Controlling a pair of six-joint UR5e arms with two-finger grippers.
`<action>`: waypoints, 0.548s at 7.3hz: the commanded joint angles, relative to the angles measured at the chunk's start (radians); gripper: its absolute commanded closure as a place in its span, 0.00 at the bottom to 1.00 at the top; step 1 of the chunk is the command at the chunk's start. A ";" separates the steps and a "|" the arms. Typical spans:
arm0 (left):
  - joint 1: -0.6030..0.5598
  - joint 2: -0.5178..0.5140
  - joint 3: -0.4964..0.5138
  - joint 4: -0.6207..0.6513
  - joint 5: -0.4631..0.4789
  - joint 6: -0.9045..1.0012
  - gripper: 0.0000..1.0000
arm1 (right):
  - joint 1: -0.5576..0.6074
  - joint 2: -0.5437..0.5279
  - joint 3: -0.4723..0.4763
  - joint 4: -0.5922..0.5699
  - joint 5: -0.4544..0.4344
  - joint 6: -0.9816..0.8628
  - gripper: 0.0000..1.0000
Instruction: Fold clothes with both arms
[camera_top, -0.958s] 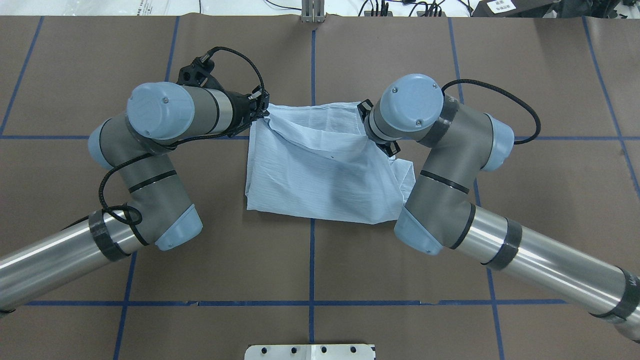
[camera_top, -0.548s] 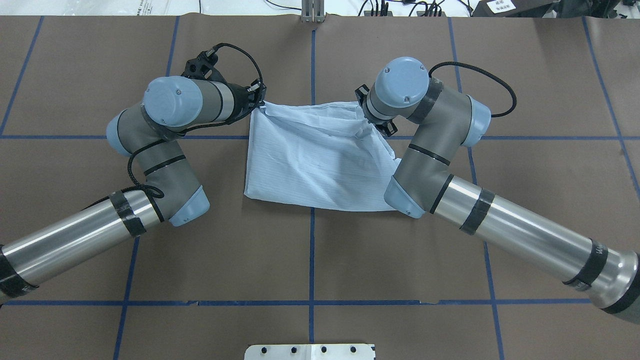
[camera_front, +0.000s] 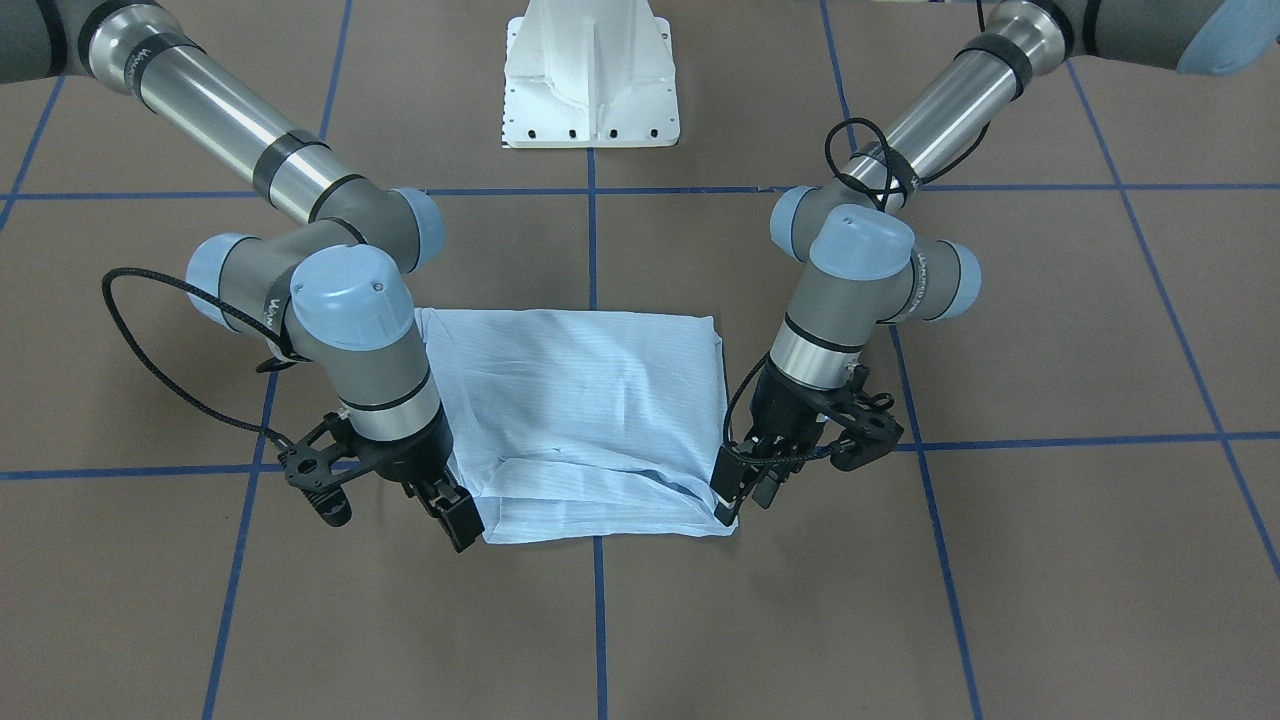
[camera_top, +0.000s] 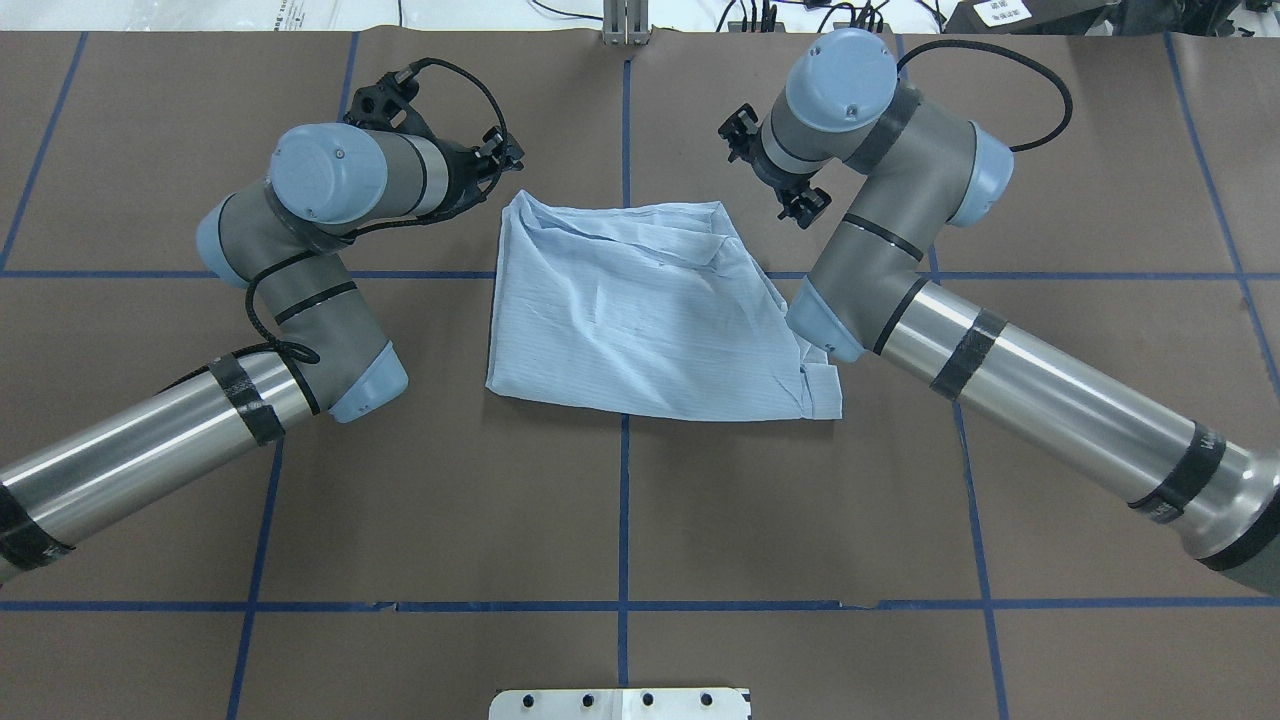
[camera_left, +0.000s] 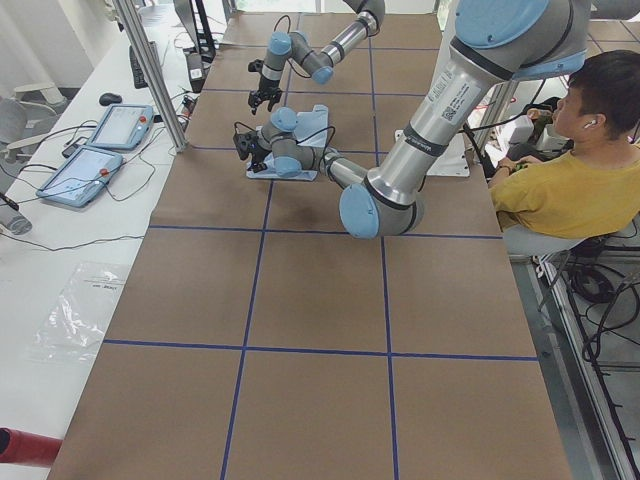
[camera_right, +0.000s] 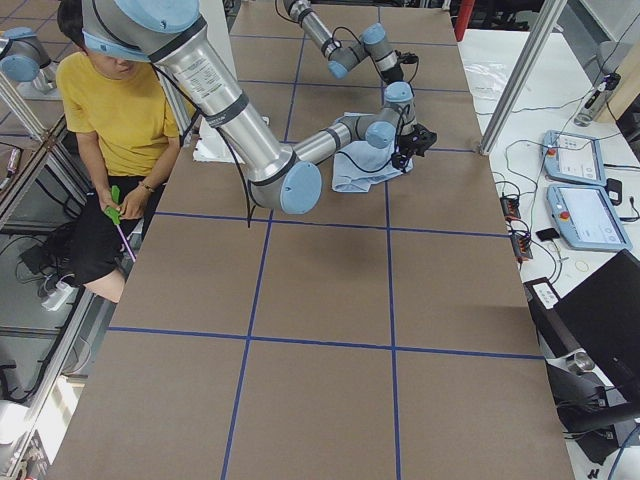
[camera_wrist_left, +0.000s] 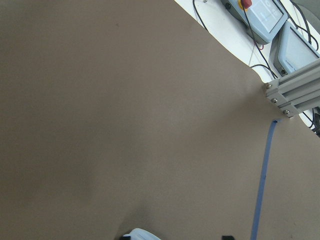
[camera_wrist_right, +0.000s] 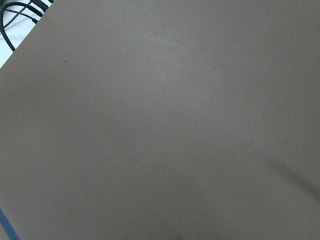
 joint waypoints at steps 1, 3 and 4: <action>-0.018 0.014 -0.033 0.002 -0.070 0.084 0.33 | 0.069 -0.084 0.062 -0.003 0.092 -0.133 0.00; -0.070 0.137 -0.165 0.007 -0.174 0.259 0.33 | 0.197 -0.179 0.106 -0.003 0.264 -0.339 0.00; -0.128 0.199 -0.232 0.013 -0.251 0.381 0.33 | 0.271 -0.237 0.116 -0.003 0.340 -0.504 0.00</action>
